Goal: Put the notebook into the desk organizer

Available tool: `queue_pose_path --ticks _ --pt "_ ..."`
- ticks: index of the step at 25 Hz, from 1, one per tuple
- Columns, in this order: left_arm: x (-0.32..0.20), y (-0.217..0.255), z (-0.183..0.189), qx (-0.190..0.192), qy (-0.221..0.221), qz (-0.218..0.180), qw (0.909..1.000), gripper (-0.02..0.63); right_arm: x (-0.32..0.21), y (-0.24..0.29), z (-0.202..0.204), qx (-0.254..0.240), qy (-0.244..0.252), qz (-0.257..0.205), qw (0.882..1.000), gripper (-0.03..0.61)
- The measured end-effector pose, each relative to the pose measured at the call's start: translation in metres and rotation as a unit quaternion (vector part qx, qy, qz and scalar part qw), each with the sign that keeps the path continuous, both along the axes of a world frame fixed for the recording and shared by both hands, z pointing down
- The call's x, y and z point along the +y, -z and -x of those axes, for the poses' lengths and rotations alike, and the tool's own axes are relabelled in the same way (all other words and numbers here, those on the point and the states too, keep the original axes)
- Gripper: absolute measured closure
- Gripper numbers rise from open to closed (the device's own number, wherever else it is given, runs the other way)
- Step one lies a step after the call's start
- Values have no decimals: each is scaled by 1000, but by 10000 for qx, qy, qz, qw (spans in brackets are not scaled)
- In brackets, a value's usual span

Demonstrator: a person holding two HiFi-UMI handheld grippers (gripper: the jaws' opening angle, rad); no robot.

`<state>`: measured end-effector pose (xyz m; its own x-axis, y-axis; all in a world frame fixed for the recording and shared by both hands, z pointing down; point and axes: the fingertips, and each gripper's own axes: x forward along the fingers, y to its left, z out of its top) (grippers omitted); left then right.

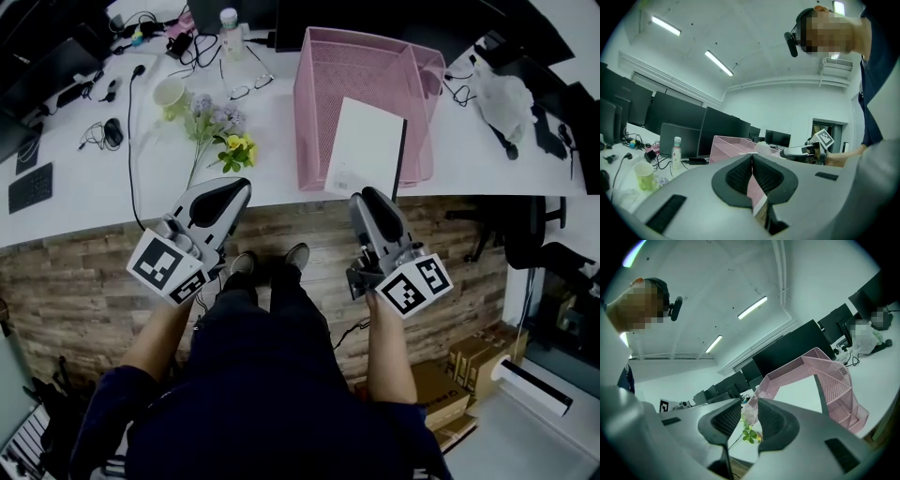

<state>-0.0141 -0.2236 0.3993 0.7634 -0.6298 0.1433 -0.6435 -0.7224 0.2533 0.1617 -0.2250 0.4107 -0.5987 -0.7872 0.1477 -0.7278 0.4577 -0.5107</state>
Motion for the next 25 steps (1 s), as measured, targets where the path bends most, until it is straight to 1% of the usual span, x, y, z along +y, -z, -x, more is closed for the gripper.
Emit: queue_pose_path --ticks 12,17,25 --pt "0 26 -6 12 -231 -298 9993 586 9 29 -4 -27 -274 -297 9992 476" --pt "-2 33 -12 9 -374 -364 9986 586 11 35 -8 -18 -397 -338 9986 476" --pt "-6 39 -17 13 -533 -439 9976 586 15 39 -14 20 -557 -385 9977 500"
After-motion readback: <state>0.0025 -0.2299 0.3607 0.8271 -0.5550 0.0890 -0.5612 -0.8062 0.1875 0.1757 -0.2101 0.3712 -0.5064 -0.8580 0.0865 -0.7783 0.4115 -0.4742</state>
